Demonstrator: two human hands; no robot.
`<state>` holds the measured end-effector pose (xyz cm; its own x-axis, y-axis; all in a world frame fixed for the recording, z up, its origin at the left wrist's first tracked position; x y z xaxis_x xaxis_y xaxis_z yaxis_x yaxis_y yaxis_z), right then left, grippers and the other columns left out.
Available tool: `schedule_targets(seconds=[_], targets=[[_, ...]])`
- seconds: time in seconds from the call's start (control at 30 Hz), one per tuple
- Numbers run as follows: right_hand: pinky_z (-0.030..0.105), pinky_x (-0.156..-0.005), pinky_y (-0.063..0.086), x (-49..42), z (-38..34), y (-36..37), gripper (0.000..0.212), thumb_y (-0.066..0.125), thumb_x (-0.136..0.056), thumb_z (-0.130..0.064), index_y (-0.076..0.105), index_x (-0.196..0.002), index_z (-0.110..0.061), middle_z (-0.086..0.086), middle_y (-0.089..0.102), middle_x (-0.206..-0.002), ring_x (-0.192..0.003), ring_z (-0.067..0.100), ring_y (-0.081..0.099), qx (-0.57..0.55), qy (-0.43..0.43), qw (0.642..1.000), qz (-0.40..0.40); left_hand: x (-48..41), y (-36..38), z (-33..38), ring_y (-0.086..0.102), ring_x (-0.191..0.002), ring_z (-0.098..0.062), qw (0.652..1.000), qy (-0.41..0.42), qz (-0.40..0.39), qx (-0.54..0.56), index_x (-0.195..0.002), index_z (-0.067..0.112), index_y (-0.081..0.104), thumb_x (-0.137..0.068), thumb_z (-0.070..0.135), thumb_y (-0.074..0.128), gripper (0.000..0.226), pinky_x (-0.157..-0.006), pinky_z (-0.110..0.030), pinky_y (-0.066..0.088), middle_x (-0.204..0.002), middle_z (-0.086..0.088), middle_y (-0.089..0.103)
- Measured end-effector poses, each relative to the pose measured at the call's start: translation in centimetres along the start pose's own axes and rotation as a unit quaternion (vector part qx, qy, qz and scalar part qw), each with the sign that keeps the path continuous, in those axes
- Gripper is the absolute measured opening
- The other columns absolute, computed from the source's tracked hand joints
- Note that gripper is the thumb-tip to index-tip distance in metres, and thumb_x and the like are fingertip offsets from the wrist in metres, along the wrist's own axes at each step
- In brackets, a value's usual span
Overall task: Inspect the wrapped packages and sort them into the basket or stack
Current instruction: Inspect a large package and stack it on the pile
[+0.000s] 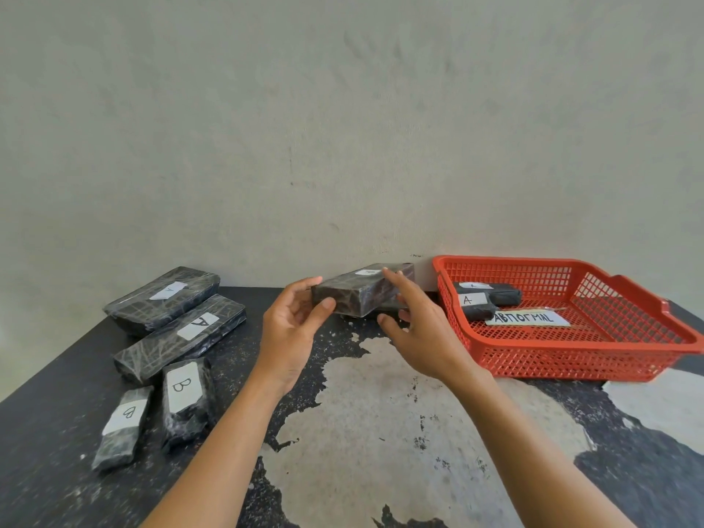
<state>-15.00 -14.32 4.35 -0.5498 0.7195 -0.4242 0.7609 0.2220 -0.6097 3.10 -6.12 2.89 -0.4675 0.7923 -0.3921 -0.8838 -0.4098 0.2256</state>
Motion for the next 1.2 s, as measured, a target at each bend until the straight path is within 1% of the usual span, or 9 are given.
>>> schedule_targets(seconds=[0.1, 0.33, 0.43, 0.6, 0.77, 0.83, 0.9, 1.0, 1.2], targets=[[0.032, -0.111, 0.039, 0.2, -0.5, 0.4, 0.067, 0.061, -0.094, -0.031, 0.026, -0.148, -0.046, 0.000, 0.032, -0.158, -0.145, 0.016, 0.030, -0.013, -0.004, 0.999, -0.031, 0.1, 0.1, 0.0, 0.068, -0.098, -0.008, 1.000, 0.011, 0.006, -0.011, -0.111, 0.022, 0.066, -0.084, 0.003, 0.071, 0.033, -0.085, -0.019, 0.052, -0.101, 0.004, 0.074], [0.011, -0.099, 0.043, 0.1, -0.6, 0.3, 0.056, 0.058, -0.097, -0.017, 0.038, -0.147, -0.032, -0.002, 0.049, -0.144, -0.132, 0.015, 0.049, -0.056, 0.004, 0.998, -0.004, 0.3, 0.0, -0.2, 0.066, -0.110, -0.014, 0.999, 0.024, -0.025, -0.038, -0.120, 0.026, 0.066, -0.091, 0.000, 0.064, 0.039, -0.097, -0.031, 0.052, -0.111, 0.002, 0.073], [0.024, -0.107, 0.042, 0.0, -0.4, 0.1, 0.062, 0.063, -0.092, -0.023, 0.037, -0.146, -0.038, 0.004, 0.039, -0.154, -0.145, 0.016, 0.032, -0.072, -0.015, 0.997, -0.029, 0.5, 0.6, -0.2, 0.068, -0.104, -0.012, 0.998, 0.037, -0.021, -0.056, -0.113, 0.026, 0.067, -0.089, -0.003, 0.065, 0.037, -0.091, -0.024, 0.053, -0.105, 0.006, 0.074], [0.034, -0.099, 0.052, -0.2, -0.3, 0.2, 0.038, 0.058, -0.094, -0.042, 0.052, -0.132, -0.038, 0.009, 0.051, -0.144, -0.134, 0.023, 0.049, -0.068, -0.004, 0.998, -0.006, 0.6, 1.2, -0.2, 0.068, -0.101, -0.008, 0.991, 0.073, -0.024, -0.106, -0.110, 0.024, 0.067, -0.088, -0.004, 0.067, 0.036, -0.088, -0.023, 0.054, -0.106, 0.004, 0.073], [0.013, -0.068, 0.049, 0.3, -1.4, -0.1, 0.022, 0.053, -0.100, -0.014, 0.063, -0.118, -0.021, -0.019, 0.060, -0.108, -0.083, -0.007, 0.062, -0.025, -0.042, 0.998, 0.050, 1.1, 1.8, -0.2, 0.068, -0.105, -0.007, 0.987, 0.095, -0.030, -0.128, -0.114, 0.022, 0.067, -0.088, -0.001, 0.068, 0.035, -0.090, -0.024, 0.055, -0.116, -0.005, 0.069], [0.014, -0.060, 0.046, 0.4, -1.6, -0.2, 0.021, 0.054, -0.098, -0.014, 0.063, -0.115, -0.022, -0.025, 0.058, -0.095, -0.069, 0.001, 0.061, -0.045, -0.029, 0.998, 0.044, 1.2, 1.9, 0.0, 0.067, -0.107, -0.007, 0.988, 0.091, -0.036, -0.118, -0.120, 0.016, 0.065, -0.090, -0.002, 0.065, 0.035, -0.090, -0.021, 0.054, -0.118, -0.005, 0.069], [0.017, -0.070, 0.051, 0.5, -1.6, -0.4, 0.022, 0.060, -0.093, -0.017, 0.061, -0.114, -0.024, -0.035, 0.053, -0.097, -0.082, 0.004, 0.063, -0.065, -0.005, 0.997, 0.047, 1.3, 2.0, 0.3, 0.064, -0.114, -0.008, 0.992, 0.077, -0.041, -0.093, -0.124, 0.015, 0.063, -0.095, 0.002, 0.056, 0.032, -0.093, -0.021, 0.052, -0.121, -0.002, 0.068], [0.006, -0.080, 0.043, 0.8, -2.0, -0.4, 0.031, 0.074, -0.083, -0.036, 0.059, -0.106, -0.022, -0.030, 0.055, -0.100, -0.097, -0.018, 0.054, -0.080, 0.017, 0.993, 0.079, 1.7, 2.0, 0.4, 0.059, -0.124, -0.017, 0.997, 0.047, -0.057, -0.027, -0.124, 0.014, 0.058, -0.091, 0.007, 0.040, 0.039, -0.103, -0.031, 0.047, -0.126, -0.008, 0.066], [0.047, -0.073, 0.057, 1.4, -1.2, 0.0, 0.050, 0.082, -0.065, -0.057, 0.051, -0.088, -0.027, -0.011, 0.064, -0.096, -0.089, 0.016, 0.066, -0.109, 0.064, 0.984, 0.125, 2.3, 2.1, 0.9, 0.061, -0.120, -0.013, 0.989, 0.032, -0.097, -0.110, -0.124, 0.015, 0.054, -0.096, -0.007, 0.041, 0.038, -0.103, -0.030, 0.048, -0.122, -0.002, 0.068]])
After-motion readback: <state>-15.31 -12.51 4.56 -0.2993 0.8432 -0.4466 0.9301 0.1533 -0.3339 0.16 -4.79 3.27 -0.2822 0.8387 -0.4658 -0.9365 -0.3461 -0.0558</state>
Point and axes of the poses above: each hand's wrist, its own x-axis away from the middle knuckle, its own y-axis out of the palm, z = x × y, the point moved 1 cm from there along -x, towards the middle knuckle
